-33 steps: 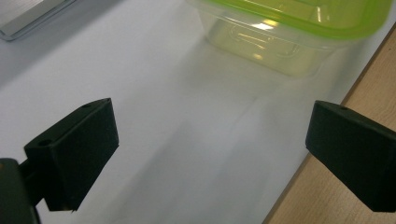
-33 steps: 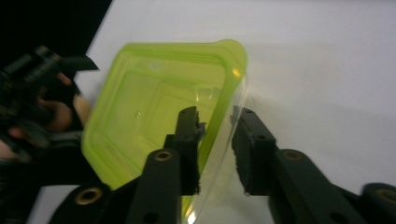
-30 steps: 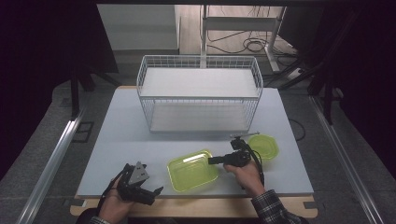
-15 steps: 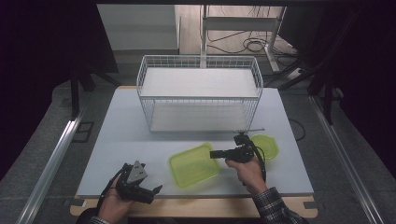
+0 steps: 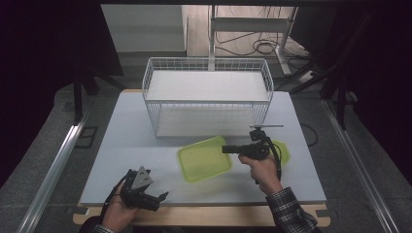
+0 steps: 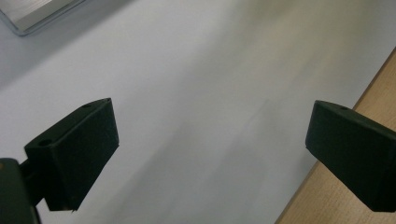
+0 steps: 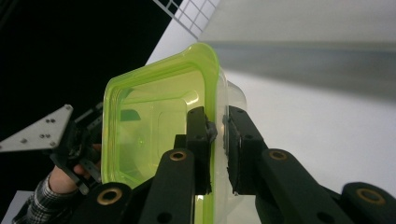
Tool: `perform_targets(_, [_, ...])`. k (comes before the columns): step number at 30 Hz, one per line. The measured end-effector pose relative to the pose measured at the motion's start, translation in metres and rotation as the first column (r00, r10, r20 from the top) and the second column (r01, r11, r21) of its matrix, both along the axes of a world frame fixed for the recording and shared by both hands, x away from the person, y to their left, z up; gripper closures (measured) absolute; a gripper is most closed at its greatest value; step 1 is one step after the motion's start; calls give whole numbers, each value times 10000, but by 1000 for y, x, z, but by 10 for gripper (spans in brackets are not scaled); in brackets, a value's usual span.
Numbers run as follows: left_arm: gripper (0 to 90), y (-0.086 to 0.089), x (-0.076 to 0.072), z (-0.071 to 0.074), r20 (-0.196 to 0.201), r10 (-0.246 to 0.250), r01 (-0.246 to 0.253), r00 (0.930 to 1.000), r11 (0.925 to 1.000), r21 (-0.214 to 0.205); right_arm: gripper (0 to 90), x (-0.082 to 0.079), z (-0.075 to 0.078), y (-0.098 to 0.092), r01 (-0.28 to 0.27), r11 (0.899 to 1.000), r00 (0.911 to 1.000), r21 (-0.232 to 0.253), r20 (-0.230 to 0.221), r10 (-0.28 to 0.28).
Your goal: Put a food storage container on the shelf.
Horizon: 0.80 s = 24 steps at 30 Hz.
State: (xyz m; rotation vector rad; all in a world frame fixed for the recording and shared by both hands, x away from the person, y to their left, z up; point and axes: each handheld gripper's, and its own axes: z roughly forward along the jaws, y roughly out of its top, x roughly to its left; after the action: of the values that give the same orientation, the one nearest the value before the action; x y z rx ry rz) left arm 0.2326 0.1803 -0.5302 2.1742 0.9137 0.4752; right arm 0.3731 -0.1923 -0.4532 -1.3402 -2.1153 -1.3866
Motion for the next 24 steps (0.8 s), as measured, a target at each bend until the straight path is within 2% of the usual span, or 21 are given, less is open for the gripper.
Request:
perform_targets(11, [22, -1, 0, -1, -38, 7, -7, 10000, 10000, 35, 801, 12, 28, -6, 302, 9991, 9989, 292, 347, -312])
perform_targets(24, [21, 0, 1, -1, -40, 8, -7, 10000, 10000, 96, 801, 25, 60, -5, 519, 9981, 9956, 319, 760, -542])
